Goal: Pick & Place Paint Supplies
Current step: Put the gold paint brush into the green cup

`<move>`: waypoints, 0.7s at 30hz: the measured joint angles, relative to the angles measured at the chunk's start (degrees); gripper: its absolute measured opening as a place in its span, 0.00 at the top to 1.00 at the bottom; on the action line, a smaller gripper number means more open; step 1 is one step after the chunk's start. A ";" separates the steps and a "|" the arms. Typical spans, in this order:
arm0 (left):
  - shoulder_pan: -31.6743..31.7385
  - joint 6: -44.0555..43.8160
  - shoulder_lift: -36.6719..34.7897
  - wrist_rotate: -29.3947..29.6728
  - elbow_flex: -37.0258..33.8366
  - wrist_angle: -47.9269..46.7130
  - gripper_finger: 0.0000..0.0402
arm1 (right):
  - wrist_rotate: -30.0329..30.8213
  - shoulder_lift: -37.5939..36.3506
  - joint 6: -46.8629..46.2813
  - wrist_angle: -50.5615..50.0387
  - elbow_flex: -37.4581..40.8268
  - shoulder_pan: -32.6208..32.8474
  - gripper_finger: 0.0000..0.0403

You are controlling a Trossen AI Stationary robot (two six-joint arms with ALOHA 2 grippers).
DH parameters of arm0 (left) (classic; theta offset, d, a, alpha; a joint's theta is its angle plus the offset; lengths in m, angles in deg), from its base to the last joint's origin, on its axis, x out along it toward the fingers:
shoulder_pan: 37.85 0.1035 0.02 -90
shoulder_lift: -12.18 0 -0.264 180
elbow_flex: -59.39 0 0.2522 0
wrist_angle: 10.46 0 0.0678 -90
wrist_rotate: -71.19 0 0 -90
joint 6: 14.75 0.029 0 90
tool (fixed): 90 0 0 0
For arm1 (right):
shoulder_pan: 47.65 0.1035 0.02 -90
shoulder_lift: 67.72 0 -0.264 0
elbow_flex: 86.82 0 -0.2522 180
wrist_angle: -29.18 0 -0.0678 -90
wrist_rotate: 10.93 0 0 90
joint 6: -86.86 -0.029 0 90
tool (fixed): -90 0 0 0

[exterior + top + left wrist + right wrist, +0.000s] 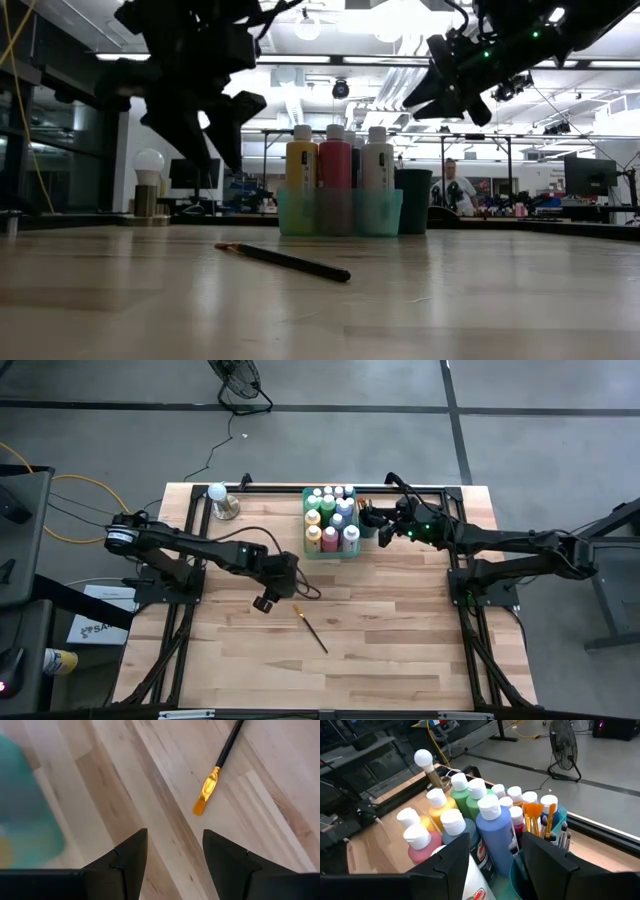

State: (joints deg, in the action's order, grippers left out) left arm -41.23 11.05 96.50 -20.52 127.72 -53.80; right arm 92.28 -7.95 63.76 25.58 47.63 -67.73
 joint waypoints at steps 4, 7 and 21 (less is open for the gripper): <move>0.00 2.33 2.22 -1.73 -0.06 1.44 0.54 | -0.28 0.00 -0.76 -0.50 0.00 0.00 0.56; 0.00 4.00 4.87 -3.51 0.00 2.25 0.54 | -0.50 0.00 -0.86 -0.57 0.02 0.00 0.57; -0.25 10.08 12.22 -6.34 2.86 2.13 0.54 | -1.68 0.00 -1.32 -2.03 0.02 0.00 0.57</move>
State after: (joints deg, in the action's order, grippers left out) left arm -41.48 21.13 108.73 -26.87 130.58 -51.67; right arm 90.60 -7.95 62.43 23.55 47.65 -67.73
